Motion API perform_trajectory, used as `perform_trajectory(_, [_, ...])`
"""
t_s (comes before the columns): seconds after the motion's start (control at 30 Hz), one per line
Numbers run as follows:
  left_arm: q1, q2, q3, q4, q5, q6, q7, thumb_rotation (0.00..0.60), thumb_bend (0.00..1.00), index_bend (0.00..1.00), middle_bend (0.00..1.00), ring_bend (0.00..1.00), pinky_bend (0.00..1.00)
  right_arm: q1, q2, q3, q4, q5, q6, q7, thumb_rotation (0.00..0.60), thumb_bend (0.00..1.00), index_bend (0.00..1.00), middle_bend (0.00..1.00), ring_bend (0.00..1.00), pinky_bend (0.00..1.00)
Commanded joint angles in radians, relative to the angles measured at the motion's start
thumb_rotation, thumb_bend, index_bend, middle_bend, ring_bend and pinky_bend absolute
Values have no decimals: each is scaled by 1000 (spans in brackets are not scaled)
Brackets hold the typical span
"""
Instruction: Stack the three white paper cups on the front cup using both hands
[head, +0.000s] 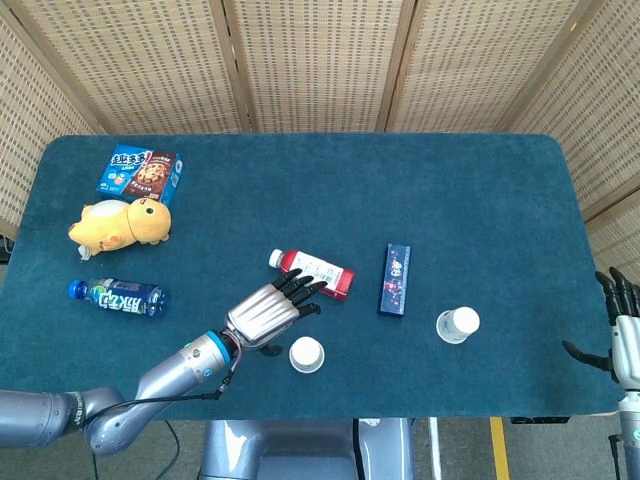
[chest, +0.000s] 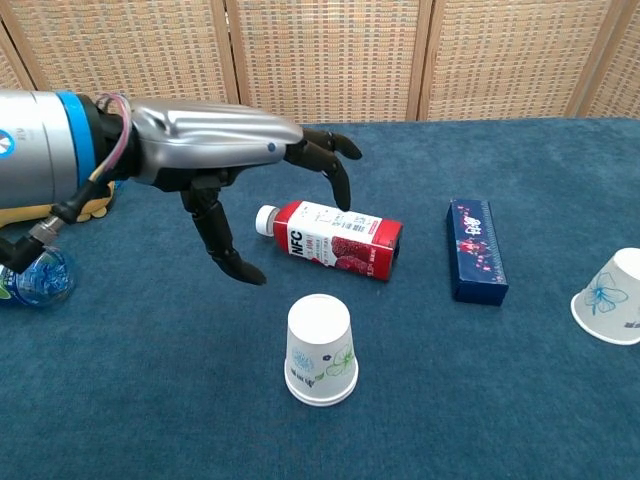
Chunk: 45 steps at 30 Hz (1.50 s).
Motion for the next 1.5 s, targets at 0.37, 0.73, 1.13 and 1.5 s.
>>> perform_trajectory(0.37, [438, 68, 208, 12, 308, 576, 27, 600, 196, 212, 0, 0, 0, 19, -4, -1, -8, -64, 16, 31, 600, 131, 161, 0, 0, 17])
perform_trajectory(0.73, [644, 70, 278, 105, 414, 734, -59, 600, 195, 209, 0, 0, 0, 67, 26, -42, -99, -132, -49, -78, 600, 141, 215, 0, 0, 22])
perform_trajectory(1.13, [745, 111, 253, 139, 497, 805, -114, 600, 195, 162, 0, 0, 0, 157, 16, -53, -228, -67, -200, -330, 600, 146, 211, 0, 0, 11])
perform_trajectory(1.5, [809, 158, 209, 133, 476, 802, -134, 600, 195, 138, 0, 0, 0, 239, -46, -33, -236, 72, -300, -475, 600, 147, 212, 0, 0, 11])
